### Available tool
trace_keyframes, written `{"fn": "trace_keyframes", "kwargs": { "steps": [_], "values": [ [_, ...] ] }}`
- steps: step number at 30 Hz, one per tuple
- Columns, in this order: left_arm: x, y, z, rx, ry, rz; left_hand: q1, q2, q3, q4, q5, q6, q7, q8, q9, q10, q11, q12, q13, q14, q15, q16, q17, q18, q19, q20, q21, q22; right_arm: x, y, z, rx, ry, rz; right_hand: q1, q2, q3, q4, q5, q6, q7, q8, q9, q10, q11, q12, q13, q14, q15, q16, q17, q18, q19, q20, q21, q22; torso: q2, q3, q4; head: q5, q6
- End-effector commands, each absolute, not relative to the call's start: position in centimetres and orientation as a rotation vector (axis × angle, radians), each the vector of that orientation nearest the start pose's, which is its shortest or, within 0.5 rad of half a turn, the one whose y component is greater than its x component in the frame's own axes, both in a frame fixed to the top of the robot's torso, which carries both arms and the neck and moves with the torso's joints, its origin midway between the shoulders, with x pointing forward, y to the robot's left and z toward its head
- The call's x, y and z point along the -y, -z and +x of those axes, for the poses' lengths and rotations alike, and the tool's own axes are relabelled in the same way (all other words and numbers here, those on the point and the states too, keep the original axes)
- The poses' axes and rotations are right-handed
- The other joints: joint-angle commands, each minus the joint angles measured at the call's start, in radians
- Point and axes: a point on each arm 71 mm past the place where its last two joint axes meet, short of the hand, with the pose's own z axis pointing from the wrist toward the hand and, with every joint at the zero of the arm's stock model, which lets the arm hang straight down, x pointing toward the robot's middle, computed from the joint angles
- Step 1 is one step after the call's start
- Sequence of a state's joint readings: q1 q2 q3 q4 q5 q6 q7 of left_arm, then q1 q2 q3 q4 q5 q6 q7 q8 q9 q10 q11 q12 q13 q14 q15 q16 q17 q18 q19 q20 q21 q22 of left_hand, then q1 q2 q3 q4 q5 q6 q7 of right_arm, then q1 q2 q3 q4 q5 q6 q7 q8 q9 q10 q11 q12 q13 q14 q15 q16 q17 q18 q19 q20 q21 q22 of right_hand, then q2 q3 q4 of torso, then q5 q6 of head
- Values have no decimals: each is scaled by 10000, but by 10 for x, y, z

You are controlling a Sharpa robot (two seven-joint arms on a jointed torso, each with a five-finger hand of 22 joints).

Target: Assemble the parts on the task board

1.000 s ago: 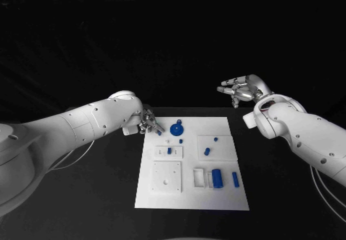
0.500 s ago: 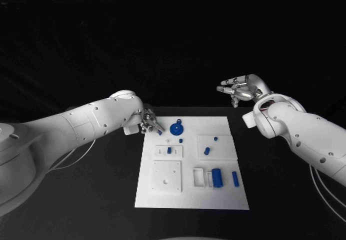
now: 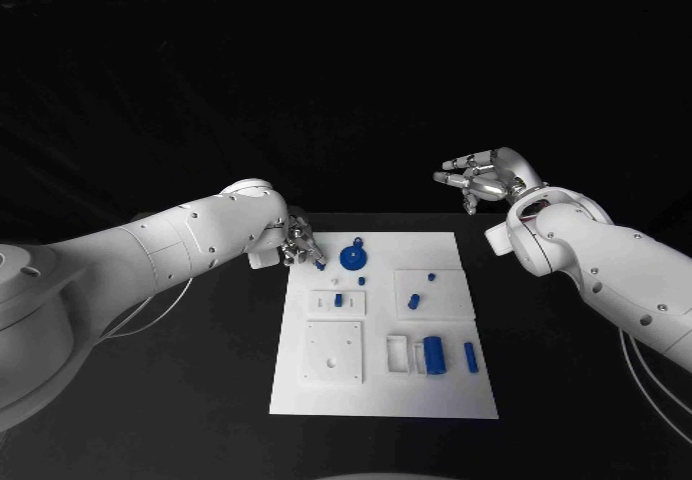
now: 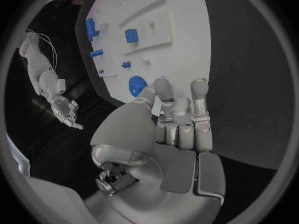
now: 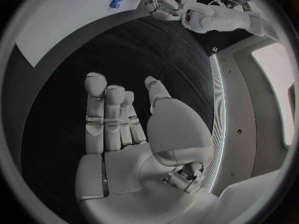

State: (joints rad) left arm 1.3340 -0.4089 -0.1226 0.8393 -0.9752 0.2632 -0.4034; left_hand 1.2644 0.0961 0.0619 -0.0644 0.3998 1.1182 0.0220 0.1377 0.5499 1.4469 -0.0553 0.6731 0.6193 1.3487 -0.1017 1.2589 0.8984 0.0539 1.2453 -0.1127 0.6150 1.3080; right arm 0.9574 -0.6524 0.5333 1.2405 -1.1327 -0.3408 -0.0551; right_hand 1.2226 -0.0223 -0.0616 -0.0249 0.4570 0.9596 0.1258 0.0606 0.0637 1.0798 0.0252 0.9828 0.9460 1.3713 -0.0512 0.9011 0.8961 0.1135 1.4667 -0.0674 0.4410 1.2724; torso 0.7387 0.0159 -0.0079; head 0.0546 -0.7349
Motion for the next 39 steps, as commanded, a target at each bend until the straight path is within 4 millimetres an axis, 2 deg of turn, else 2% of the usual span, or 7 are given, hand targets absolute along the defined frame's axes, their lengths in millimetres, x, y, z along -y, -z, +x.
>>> {"fn": "trace_keyframes", "kwargs": {
  "steps": [1,8,15,20,26,29,39],
  "values": [
    [-188,210,590,-23188,3242,-2662,-31,120,520,-546,254,6,0,60,475,91,11,63,-55,51,34,88,106,139,-54,75,72,199,237,142,556,-14062,-9044,5669,-48,-5,26,-2,5,8,7,26,16,-15,-29,28,9,42,-13,-15,-10,194,427,-34,37,-12,-1,0,10,1,-12],
    [-189,209,590,-22986,3377,-2845,-266,93,901,-921,643,189,5,-20,463,211,-10,133,-246,178,49,191,290,228,-68,133,264,198,237,142,556,-14054,-9039,5673,-68,-5,20,-1,18,13,7,24,16,-6,-29,39,21,43,-13,-14,-9,193,427,-34,39,-14,0,-1,11,4,-21],
    [-189,207,586,-22502,4033,-3855,-576,-125,1131,-1164,1548,467,-67,-30,527,471,-88,196,-697,423,12,368,661,311,-19,160,505,192,239,142,556,-14037,-9007,5688,-68,-5,20,-1,18,13,7,24,16,-6,-29,39,21,43,-13,-14,-9,193,427,-34,39,-14,-12,3,24,21,-30],
    [-190,204,579,-22068,4619,-4710,-737,-238,1269,-1271,1863,646,-103,-96,471,582,-126,270,-1018,565,-16,401,829,345,62,170,639,205,241,142,556,-14029,-8958,5702,-68,-5,20,-1,18,13,7,24,16,-6,-29,39,21,43,-13,-14,-9,193,427,-34,39,-14,-18,4,38,26,-33],
    [-194,199,562,-21497,5181,-5576,-952,-450,1421,-1477,2578,992,-186,-142,373,650,-220,662,-1504,811,-86,424,1099,308,298,114,1054,299,246,142,556,-14020,-8857,5735,-81,-10,12,8,32,15,5,24,16,-10,-31,35,19,42,-13,-17,-10,194,425,-34,22,-21,-48,8,89,-6,-76],
    [-196,198,554,-21247,5325,-5815,-1056,-507,1503,-1580,2729,1127,-205,-223,292,650,-242,948,-1982,891,-105,375,1204,308,338,99,1171,309,247,142,556,-14018,-8817,5749,-81,-10,12,8,32,15,5,24,16,-10,-31,35,19,42,-13,-17,-10,194,425,-34,22,-21,-68,11,116,-20,-103],
    [-200,200,522,-20693,5307,-6093,-1145,-612,1555,-1628,3092,1267,-252,-195,312,656,-286,1228,-2444,979,-144,335,1308,302,412,70,1367,341,251,143,556,-14028,-8720,5792,-81,-10,12,8,32,15,5,24,16,-10,-31,35,19,42,-13,-17,-10,194,425,-34,22,-21,-133,15,197,-40,-230]
  ]
}}
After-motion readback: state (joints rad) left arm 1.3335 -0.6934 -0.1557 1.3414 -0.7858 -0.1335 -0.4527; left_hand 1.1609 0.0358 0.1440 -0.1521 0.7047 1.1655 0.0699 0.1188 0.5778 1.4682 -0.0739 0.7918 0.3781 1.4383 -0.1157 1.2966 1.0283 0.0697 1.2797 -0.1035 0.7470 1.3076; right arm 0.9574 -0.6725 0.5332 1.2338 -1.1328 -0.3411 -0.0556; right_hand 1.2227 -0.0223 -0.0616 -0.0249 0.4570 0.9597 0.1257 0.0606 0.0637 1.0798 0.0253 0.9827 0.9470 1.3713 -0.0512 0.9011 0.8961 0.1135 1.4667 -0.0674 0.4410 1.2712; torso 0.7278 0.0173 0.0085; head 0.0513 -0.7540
